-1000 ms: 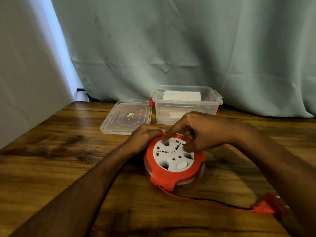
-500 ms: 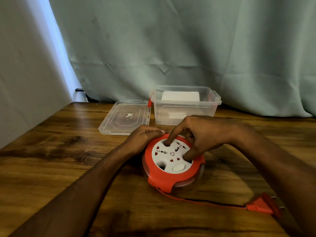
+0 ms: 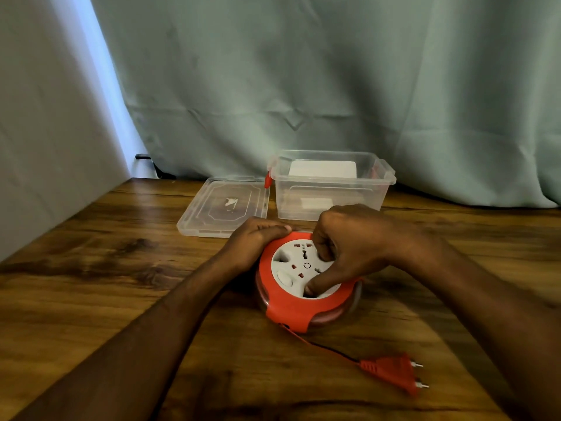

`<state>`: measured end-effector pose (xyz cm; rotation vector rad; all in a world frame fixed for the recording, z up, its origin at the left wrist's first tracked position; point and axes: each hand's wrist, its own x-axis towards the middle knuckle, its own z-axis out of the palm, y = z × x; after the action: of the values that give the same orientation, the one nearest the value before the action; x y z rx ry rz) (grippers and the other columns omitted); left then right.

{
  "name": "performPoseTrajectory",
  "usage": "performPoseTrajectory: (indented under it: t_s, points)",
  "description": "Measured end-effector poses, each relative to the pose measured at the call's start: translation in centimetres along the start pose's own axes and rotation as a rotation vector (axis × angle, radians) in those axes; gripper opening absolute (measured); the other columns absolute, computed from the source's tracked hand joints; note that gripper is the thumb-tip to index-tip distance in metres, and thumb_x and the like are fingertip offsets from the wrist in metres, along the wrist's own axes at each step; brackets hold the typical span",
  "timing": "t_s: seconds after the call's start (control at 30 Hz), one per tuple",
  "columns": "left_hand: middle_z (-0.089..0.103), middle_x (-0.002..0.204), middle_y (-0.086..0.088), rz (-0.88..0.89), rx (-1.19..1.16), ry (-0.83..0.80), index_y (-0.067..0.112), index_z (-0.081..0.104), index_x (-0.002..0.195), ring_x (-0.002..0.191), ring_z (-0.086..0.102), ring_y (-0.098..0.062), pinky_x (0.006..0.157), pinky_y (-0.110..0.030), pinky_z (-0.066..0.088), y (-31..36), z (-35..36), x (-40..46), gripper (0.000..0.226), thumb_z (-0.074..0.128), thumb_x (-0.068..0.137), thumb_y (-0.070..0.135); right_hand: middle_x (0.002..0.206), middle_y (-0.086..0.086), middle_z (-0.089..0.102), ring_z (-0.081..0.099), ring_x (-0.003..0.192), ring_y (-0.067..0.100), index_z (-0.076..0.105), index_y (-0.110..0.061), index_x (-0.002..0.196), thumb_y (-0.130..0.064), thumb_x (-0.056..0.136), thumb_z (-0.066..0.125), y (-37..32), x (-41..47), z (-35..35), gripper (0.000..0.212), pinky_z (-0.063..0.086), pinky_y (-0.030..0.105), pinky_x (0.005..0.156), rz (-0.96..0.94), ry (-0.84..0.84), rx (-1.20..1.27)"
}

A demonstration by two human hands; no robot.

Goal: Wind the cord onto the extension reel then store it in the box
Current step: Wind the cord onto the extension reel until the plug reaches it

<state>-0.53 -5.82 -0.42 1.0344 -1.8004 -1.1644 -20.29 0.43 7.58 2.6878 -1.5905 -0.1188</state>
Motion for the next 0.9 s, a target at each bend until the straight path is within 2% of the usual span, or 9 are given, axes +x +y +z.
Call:
performPoseTrajectory:
  t_s: [0.1, 0.2, 0.3, 0.37, 0.43, 0.53, 0.7, 0.8, 0.9]
  points:
    - [0.083, 0.1, -0.009, -0.005, -0.004, 0.013, 0.017, 0.082, 0.109, 0.093, 0.079, -0.029, 0.096, -0.054, 0.059, 0.1, 0.0, 0.0, 0.027, 0.055, 0.103, 0.018, 0.075, -0.012, 0.065, 0.063, 0.073, 0.008, 0.06, -0.026, 0.067, -0.081, 0.066, 0.073, -0.3, 0.1, 0.3, 0.056, 0.04, 0.021, 0.056, 0.012, -0.013, 0.032]
    - [0.082, 0.097, -0.011, -0.004, 0.013, 0.027, 0.015, 0.082, 0.108, 0.09, 0.079, -0.032, 0.093, -0.052, 0.06, 0.0, 0.0, 0.1, 0.027, 0.055, 0.104, 0.02, 0.078, -0.017, 0.062, 0.059, 0.074, 0.004, 0.066, -0.028, 0.074, -0.082, 0.067, 0.071, 0.0, -0.2, -0.3, 0.054, 0.039, 0.021, 0.057, 0.023, 0.041, 0.021]
    - [0.082, 0.091, -0.012, -0.013, 0.0, 0.006, 0.021, 0.084, 0.094, 0.082, 0.078, -0.028, 0.086, -0.045, 0.06, -0.1, -0.1, 0.1, 0.029, 0.057, 0.103, 0.019, 0.071, -0.025, 0.06, 0.056, 0.068, -0.004, 0.073, -0.039, 0.1, -0.054, 0.079, 0.081, 1.1, -0.3, -1.1, 0.027, 0.038, 0.024, 0.056, -0.036, 0.069, 0.132]
    - [0.082, 0.089, -0.014, 0.0, 0.0, -0.044, 0.021, 0.083, 0.089, 0.08, 0.077, -0.03, 0.082, -0.042, 0.059, -0.1, -0.1, 0.0, 0.03, 0.057, 0.103, 0.016, 0.075, -0.019, 0.067, 0.06, 0.066, 0.001, 0.069, -0.046, 0.121, -0.038, 0.08, 0.085, 1.8, -0.4, -1.3, 0.045, 0.048, 0.031, 0.056, -0.097, 0.007, 0.237]
    - [0.082, 0.087, -0.014, 0.017, -0.003, -0.104, 0.018, 0.082, 0.09, 0.077, 0.077, -0.028, 0.075, -0.037, 0.061, 0.1, -0.2, -0.2, 0.03, 0.056, 0.103, 0.013, 0.063, -0.008, 0.063, 0.056, 0.053, 0.006, 0.068, -0.043, 0.13, -0.031, 0.081, 0.087, 2.1, -0.5, -1.3, 0.054, 0.043, 0.026, 0.051, -0.134, -0.065, 0.329]
    - [0.082, 0.079, -0.003, 0.016, -0.071, -0.175, 0.023, 0.081, 0.087, 0.068, 0.077, -0.013, 0.063, -0.021, 0.058, 0.5, 0.0, -0.5, 0.038, 0.052, 0.103, 0.005, 0.052, -0.01, 0.052, 0.049, 0.047, 0.004, 0.067, -0.042, 0.132, -0.03, 0.08, 0.088, 2.0, -0.7, -1.5, 0.057, 0.035, 0.018, 0.048, -0.144, -0.102, 0.356]
    - [0.082, 0.086, -0.005, 0.013, -0.107, -0.201, 0.028, 0.083, 0.089, 0.073, 0.077, -0.015, 0.068, -0.024, 0.058, 0.6, 0.0, -0.5, 0.04, 0.052, 0.103, 0.008, 0.057, -0.031, 0.054, 0.053, 0.056, -0.006, 0.061, -0.049, 0.136, -0.028, 0.086, 0.082, 0.7, -1.0, -1.8, 0.058, 0.037, 0.015, 0.051, -0.174, -0.14, 0.225]
    - [0.082, 0.087, -0.004, 0.001, -0.151, -0.209, 0.013, 0.078, 0.103, 0.075, 0.078, -0.013, 0.067, -0.021, 0.058, 0.6, -0.1, -0.5, 0.03, 0.05, 0.103, 0.004, 0.07, -0.025, 0.054, 0.051, 0.069, -0.003, 0.055, -0.058, 0.138, -0.035, 0.086, 0.081, -0.2, -1.2, -1.9, 0.062, 0.039, 0.016, 0.06, -0.164, -0.121, 0.131]
    - [0.082, 0.084, -0.002, -0.008, -0.141, -0.232, 0.011, 0.077, 0.099, 0.073, 0.078, -0.012, 0.066, -0.02, 0.058, 0.7, -0.1, -0.5, 0.028, 0.05, 0.102, 0.005, 0.078, -0.031, 0.043, 0.045, 0.072, -0.005, 0.052, -0.061, 0.139, -0.04, 0.084, 0.081, -0.7, -1.2, -1.7, 0.065, 0.033, 0.013, 0.06, -0.143, -0.106, 0.115]
